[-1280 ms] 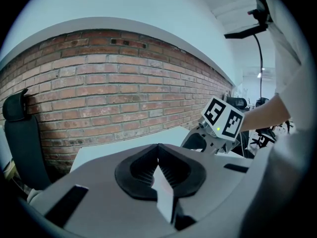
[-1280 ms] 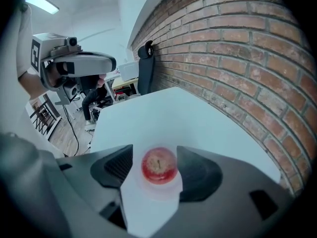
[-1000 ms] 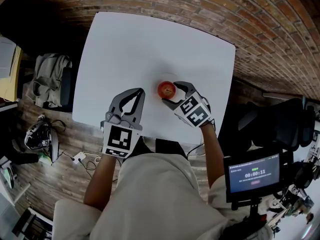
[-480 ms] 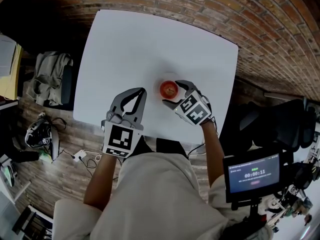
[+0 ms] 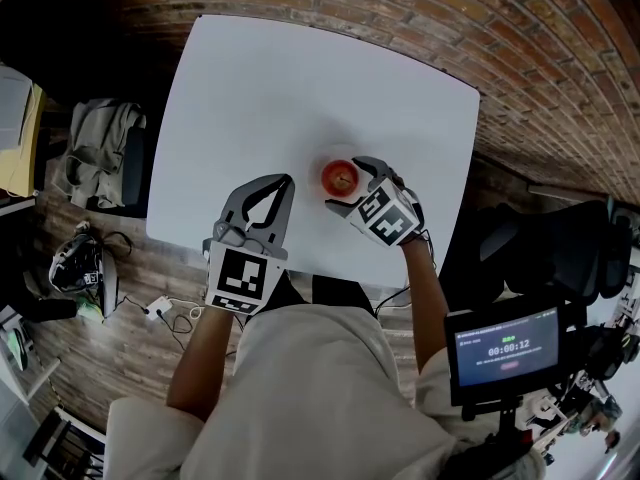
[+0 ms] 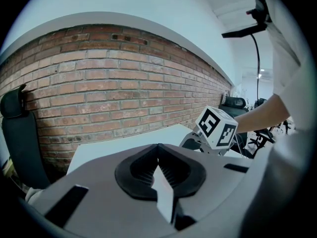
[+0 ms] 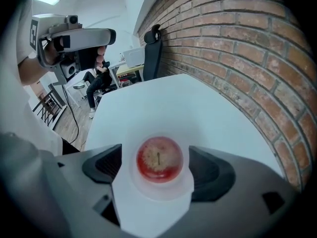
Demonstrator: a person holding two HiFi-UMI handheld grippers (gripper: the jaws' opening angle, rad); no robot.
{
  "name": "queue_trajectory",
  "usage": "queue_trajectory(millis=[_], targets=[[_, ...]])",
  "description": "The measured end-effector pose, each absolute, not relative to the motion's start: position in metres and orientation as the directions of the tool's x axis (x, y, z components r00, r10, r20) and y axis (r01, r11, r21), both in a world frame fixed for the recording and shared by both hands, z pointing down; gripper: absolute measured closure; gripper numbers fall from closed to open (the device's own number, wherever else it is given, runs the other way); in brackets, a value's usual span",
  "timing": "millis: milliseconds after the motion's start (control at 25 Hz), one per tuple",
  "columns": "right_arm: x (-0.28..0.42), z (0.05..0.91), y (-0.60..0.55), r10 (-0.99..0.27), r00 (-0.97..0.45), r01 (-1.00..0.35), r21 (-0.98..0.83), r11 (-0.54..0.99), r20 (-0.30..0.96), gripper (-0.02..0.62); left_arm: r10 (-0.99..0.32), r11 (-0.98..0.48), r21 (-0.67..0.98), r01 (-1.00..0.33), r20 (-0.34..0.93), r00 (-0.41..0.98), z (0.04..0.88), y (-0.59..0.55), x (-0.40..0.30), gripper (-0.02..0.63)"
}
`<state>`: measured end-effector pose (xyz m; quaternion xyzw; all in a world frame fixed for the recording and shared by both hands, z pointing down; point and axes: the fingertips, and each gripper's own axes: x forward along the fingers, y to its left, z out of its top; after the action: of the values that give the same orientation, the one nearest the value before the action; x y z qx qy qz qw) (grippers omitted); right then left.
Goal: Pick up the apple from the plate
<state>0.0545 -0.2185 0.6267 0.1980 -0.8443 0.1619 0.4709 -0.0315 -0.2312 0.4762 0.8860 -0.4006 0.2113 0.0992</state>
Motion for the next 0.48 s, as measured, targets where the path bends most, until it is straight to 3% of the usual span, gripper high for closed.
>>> queue_trajectory(millis=[480], targets=[[0.0566, 0.6373, -0.2208, -0.185, -0.477, -0.468, -0.07, 0.881, 0.859, 0.192, -0.663, -0.658, 0.014, -0.753, 0.462, 0.588, 0.479, -0.2319, -0.0327, 0.601]])
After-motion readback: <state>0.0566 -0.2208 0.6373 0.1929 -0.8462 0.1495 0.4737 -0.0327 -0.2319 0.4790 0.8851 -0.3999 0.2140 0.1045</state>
